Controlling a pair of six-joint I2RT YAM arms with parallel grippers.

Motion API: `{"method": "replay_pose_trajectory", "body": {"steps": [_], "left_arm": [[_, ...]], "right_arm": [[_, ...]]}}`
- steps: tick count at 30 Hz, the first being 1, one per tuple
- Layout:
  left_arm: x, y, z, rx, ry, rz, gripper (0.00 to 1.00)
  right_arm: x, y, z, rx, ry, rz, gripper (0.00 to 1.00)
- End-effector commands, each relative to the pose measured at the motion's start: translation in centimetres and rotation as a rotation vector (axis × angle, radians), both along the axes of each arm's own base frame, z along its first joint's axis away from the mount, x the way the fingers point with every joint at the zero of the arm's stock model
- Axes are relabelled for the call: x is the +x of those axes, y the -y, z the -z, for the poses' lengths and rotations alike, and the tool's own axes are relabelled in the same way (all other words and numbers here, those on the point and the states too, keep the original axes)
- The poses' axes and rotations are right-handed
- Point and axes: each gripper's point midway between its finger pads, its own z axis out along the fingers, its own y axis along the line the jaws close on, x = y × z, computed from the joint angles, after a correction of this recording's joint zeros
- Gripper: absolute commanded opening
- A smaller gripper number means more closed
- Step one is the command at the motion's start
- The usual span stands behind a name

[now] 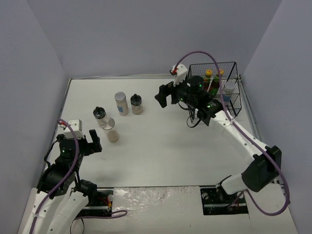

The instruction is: Organize the condiment bottles

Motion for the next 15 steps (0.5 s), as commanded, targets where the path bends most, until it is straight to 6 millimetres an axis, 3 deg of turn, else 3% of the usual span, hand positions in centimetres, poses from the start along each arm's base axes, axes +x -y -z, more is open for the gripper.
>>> {"method": "replay_pose_trajectory", "body": {"steps": [1,4,7,8,11,15], "left_arm": [[1.2,0.3,-1.9,-0.021,0.066,-0.003,0.97],[1.1,0.1,-2.0,-0.022,0.073,-0.012,0.97],[0.8,-0.1,-2.4,-0.024,0.09,-0.019,0.97],[0.8,-0.2,-2.5,-0.024,0.096,-0.024,0.97],[0.5,-0.5,-2.9,-0.03,0.118,-0.036,0.97],[0.3,-1.0,-3.0,-0.028,0.129,-0.057,0.97]], "right_arm": [[-1.1,-6.1,1.5,-0.034,0.044,-0.162,1.0],[-3.0,-11.3,4.5,-0.054,0.031,-0.305,1.0],[-4.6,-15.1,6.7,-0.05,0.025,-0.417,1.0],[-4.8,-16.1,6.5,-0.044,0.041,-0.448,1.0],[-6.0,-18.9,8.5,-0.074,0.042,-0.524,1.0],[-7.1,-21.9,8.9,-0.057,0.067,-0.596,1.0]]}}
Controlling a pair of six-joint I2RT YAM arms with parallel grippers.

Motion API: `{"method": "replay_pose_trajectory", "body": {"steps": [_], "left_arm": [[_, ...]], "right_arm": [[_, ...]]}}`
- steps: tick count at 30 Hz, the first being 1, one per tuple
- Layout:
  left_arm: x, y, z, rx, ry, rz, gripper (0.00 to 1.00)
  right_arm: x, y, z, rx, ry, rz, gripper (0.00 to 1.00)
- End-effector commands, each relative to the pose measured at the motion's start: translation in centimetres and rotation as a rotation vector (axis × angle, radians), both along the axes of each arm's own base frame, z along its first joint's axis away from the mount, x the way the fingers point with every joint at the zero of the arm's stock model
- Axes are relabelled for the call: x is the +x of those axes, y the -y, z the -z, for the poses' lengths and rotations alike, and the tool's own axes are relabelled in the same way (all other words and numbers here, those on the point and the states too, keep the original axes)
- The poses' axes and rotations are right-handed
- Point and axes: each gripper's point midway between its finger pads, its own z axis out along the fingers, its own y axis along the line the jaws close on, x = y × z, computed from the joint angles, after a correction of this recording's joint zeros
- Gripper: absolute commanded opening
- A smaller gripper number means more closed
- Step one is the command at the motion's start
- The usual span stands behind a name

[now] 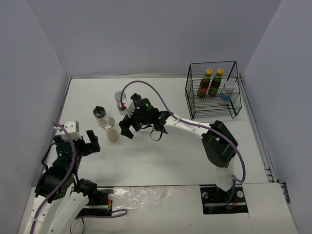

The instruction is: Organize the condiment bottles

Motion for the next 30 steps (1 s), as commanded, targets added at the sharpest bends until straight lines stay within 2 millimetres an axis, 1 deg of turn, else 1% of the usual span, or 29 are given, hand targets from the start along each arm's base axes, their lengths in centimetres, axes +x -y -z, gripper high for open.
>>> {"method": "replay_pose_trajectory", "body": {"steps": [1,4,6,7,8,10,11,13,16,22,28,30], "left_arm": [[0.7,-0.5,-2.1,-0.017,0.079,-0.043,0.97],[0.7,-0.6,-2.1,-0.015,0.073,-0.047,0.97],[0.7,-0.6,-2.0,-0.012,0.067,-0.048,0.97],[0.7,-0.6,-1.9,-0.011,0.064,-0.051,0.97],[0.7,-0.7,-1.9,-0.011,0.064,-0.055,0.97],[0.7,-0.7,-1.9,-0.01,0.062,-0.056,0.97],[0.7,-0.7,-2.0,-0.011,0.063,-0.056,0.97],[0.7,-0.7,-1.9,-0.01,0.061,-0.056,0.97],[0.8,-0.7,-1.8,-0.009,0.056,-0.054,0.97],[0.9,-0.5,-1.7,-0.007,0.046,-0.046,0.97],[0.9,-0.4,-1.6,-0.007,0.043,-0.044,0.97],[1.0,-0.4,-1.6,-0.007,0.044,-0.044,0.97]], "right_arm": [[0.4,-4.7,-7.0,0.192,0.166,-0.102,1.0],[0.2,-6.6,-6.3,0.193,0.169,-0.117,1.0],[0.6,-7.4,-5.4,0.186,0.172,-0.106,1.0],[0.6,-7.8,-5.5,0.191,0.178,-0.104,1.0],[0.8,-8.1,-5.5,0.196,0.18,-0.102,1.0],[0.9,-8.8,-4.7,0.197,0.166,-0.106,1.0],[1.0,-9.0,-5.1,0.204,0.171,-0.107,1.0],[0.9,-9.8,-4.6,0.203,0.167,-0.118,1.0],[0.7,-10.4,-4.5,0.212,0.165,-0.127,0.98],[0.8,-11.1,-4.4,0.221,0.164,-0.125,0.88],[1.0,-11.2,-4.3,0.228,0.164,-0.116,0.79],[1.0,-11.1,-4.2,0.231,0.163,-0.11,0.72]]}}
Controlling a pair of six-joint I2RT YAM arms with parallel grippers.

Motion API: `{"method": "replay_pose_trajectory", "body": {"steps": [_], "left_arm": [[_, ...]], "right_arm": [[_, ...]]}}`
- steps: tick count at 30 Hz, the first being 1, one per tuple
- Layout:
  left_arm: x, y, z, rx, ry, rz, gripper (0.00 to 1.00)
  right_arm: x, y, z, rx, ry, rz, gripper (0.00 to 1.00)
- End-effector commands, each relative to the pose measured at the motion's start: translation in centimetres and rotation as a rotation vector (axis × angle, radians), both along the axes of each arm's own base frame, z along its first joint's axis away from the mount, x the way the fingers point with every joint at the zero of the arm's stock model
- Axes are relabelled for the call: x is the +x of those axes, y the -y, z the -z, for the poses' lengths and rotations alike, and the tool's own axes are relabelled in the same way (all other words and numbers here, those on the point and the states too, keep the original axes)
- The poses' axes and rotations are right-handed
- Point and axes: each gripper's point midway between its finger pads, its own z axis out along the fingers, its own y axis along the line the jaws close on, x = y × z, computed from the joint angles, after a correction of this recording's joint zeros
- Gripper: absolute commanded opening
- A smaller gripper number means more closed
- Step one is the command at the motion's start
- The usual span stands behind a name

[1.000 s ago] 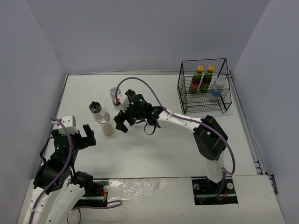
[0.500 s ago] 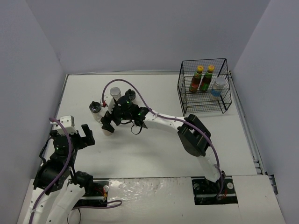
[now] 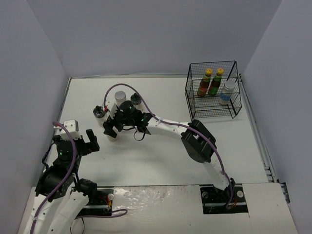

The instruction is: Organize the condiment bottles

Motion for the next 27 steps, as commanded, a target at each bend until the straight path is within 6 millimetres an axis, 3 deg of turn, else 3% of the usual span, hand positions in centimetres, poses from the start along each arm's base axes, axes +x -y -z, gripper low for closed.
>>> {"method": "replay_pose_trajectory", "body": {"steps": [1,7,8,11,15,16,17,21,27], "left_arm": [[0.9,0.1,-1.7,-0.021,0.05,-0.011,0.97],[0.9,0.1,-1.7,-0.021,0.05,-0.011,0.97],[0.9,0.1,-1.7,-0.021,0.049,-0.011,0.97],[0.8,0.1,-1.7,-0.022,0.051,-0.013,0.97],[0.8,0.2,-1.7,-0.023,0.052,-0.01,0.97],[0.8,0.2,-1.7,-0.023,0.052,-0.01,0.97],[0.8,0.2,-1.7,-0.022,0.051,-0.01,0.97],[0.9,0.2,-1.7,-0.021,0.049,-0.009,0.97],[0.9,0.1,-1.5,-0.017,0.04,-0.013,0.97]], "right_arm": [[0.8,-1.6,-4.9,0.129,0.079,0.005,0.66],[0.9,-0.9,-4.9,0.121,0.077,0.02,0.25],[0.9,-0.8,-5.0,0.12,0.079,0.022,0.24],[1.3,1.3,-5.7,0.108,0.087,0.06,0.03],[1.9,4.5,-6.7,0.097,0.091,0.118,0.0],[2.1,5.7,-8.2,0.11,0.105,0.138,0.0],[2.3,6.4,-7.8,0.098,0.099,0.151,0.0],[3.8,11.8,-10.8,0.099,0.118,0.259,0.0],[7.5,22.3,-16.7,0.123,0.192,0.514,0.0]]}}
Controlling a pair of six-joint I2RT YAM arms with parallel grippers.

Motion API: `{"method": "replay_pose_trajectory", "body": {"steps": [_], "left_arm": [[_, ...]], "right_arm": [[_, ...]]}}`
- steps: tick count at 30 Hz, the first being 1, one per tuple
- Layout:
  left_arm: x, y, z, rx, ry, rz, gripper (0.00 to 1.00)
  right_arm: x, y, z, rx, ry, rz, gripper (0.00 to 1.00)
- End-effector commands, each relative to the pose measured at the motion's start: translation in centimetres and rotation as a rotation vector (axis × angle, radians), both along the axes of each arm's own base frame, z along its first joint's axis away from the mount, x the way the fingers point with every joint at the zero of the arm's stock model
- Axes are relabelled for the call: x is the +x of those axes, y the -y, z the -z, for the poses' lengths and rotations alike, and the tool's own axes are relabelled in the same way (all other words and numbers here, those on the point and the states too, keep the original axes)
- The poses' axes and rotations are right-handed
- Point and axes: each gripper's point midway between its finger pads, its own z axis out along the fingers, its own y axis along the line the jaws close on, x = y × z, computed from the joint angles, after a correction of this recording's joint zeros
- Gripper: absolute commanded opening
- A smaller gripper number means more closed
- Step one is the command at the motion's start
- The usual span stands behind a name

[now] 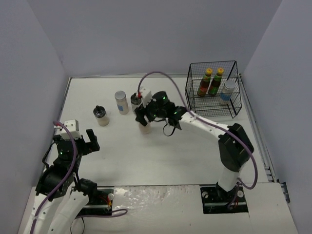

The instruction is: Organize the condiment bottles

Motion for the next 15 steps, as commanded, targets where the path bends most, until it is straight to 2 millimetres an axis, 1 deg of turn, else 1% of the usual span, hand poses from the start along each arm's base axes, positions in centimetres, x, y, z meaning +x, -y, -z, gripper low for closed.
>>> {"method": "replay_pose_trajectory", "body": {"steps": [1,3,4,6,7,8,11,12,15], "left_arm": [[0.9,0.1,-1.6,-0.018,0.043,-0.011,0.97],[0.9,0.2,-1.6,-0.018,0.042,-0.011,0.97],[0.9,0.2,-1.5,-0.018,0.041,-0.009,0.97],[0.9,0.2,-1.5,-0.019,0.04,-0.009,0.97],[1.0,0.2,-1.5,-0.019,0.04,-0.007,0.97],[1.0,0.3,-1.5,-0.019,0.04,-0.006,0.97],[1.0,0.3,-1.6,-0.02,0.041,-0.003,0.97],[1.0,0.3,-1.5,-0.02,0.04,-0.002,0.97],[1.0,0.4,-1.5,-0.018,0.037,0.0,0.97]], "right_arm": [[3.9,7.7,-14.2,0.172,0.27,0.23,0.0],[4.9,11.0,-15.8,0.172,0.288,0.326,0.0],[5.8,13.8,-17.5,0.189,0.314,0.401,0.0],[6.8,17.7,-19.8,0.213,0.348,0.522,0.0],[7.5,20.2,-21.1,0.221,0.371,0.59,0.0],[7.9,22.2,-21.9,0.221,0.382,0.641,0.0],[9.1,26.3,-23.2,0.223,0.399,0.753,0.0],[9.7,28.1,-23.4,0.22,0.405,0.798,0.0],[11.2,31.0,-22.8,0.203,0.401,0.876,0.0]]}}
